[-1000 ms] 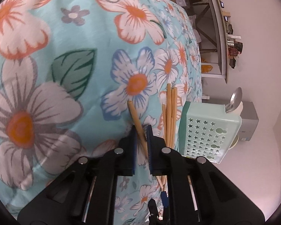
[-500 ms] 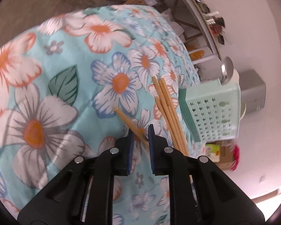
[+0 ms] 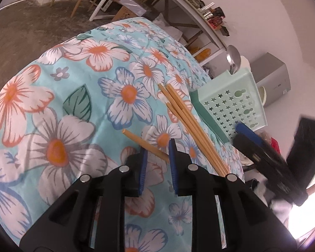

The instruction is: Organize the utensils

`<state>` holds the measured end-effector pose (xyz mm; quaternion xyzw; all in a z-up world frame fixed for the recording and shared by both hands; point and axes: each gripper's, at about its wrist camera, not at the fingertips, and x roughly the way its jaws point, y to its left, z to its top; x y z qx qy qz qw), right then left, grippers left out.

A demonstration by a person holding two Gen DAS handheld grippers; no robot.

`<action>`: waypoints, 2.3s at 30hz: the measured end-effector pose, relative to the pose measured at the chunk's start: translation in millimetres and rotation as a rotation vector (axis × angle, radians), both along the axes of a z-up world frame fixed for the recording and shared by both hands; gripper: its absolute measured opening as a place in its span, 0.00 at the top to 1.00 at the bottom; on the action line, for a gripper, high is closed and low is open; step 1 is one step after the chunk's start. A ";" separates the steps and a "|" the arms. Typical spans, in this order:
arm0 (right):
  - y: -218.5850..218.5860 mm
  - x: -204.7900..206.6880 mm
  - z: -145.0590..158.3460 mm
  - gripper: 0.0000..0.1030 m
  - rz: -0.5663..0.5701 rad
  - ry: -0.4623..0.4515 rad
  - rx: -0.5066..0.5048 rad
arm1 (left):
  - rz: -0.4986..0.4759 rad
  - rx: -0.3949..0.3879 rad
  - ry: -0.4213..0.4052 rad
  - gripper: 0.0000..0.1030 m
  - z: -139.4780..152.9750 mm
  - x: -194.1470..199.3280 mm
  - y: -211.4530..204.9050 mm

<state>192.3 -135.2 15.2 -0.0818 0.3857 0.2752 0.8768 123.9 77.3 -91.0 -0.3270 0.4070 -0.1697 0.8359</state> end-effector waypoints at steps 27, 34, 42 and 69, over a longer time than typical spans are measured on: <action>59.6 88.9 -44.2 0.90 0.109 0.175 -0.126 | -0.032 -0.012 -0.049 0.81 -4.3 -4.6 1.3; 55.1 79.4 -24.8 0.97 0.116 0.132 -0.103 | -0.028 -0.007 -0.050 0.81 -3.3 -2.3 0.0; 57.3 92.1 -36.7 0.73 0.105 0.201 -0.079 | -0.025 -0.005 -0.053 0.80 -2.9 -0.9 -0.7; 4.2 55.6 63.5 0.92 0.008 -0.073 0.051 | -0.016 0.002 -0.051 0.80 -2.3 -2.9 -2.6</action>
